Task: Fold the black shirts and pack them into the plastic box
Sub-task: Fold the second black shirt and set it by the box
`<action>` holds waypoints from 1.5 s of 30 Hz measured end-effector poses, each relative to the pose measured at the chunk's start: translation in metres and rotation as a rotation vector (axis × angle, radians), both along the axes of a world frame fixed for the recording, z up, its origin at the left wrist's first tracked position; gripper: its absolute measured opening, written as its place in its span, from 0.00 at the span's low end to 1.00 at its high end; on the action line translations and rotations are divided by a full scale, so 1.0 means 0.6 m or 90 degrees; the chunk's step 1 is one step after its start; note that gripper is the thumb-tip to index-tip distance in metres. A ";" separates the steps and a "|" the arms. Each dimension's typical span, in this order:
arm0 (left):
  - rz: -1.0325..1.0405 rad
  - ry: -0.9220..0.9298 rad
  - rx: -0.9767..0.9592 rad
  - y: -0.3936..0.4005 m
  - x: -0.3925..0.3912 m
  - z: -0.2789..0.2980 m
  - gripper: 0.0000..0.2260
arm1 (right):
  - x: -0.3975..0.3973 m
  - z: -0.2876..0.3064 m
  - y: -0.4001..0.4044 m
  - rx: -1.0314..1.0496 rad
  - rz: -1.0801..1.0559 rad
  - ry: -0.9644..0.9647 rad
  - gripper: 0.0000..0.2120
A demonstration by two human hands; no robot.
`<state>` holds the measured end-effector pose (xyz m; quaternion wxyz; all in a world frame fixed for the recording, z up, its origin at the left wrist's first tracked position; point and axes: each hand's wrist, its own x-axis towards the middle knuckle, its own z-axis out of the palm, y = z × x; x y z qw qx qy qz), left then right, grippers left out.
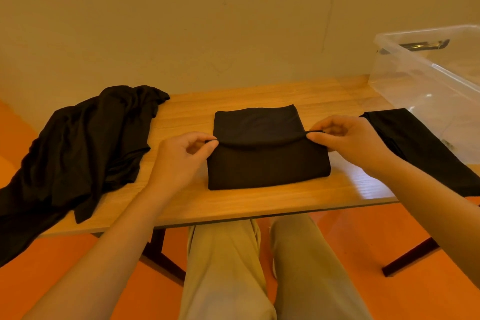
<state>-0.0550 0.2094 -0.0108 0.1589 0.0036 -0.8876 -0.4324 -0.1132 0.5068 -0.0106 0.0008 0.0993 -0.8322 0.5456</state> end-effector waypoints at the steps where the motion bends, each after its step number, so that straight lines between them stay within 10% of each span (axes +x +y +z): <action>1: 0.011 -0.030 -0.019 -0.001 -0.019 0.001 0.04 | -0.017 0.001 -0.005 0.007 -0.007 -0.041 0.04; 16: 0.035 -0.156 -0.069 -0.021 -0.116 -0.034 0.06 | -0.086 -0.024 -0.029 0.226 -0.074 -0.024 0.05; 25: 0.051 0.048 -0.305 0.028 -0.100 -0.031 0.15 | -0.053 -0.026 -0.064 0.337 -0.054 0.228 0.18; 35: -0.095 -0.230 -0.506 0.076 -0.072 -0.077 0.33 | -0.023 -0.082 -0.081 0.625 0.114 0.113 0.43; 45: -0.108 -0.285 -0.465 0.070 -0.117 -0.064 0.33 | -0.063 -0.061 -0.097 0.628 0.156 0.082 0.40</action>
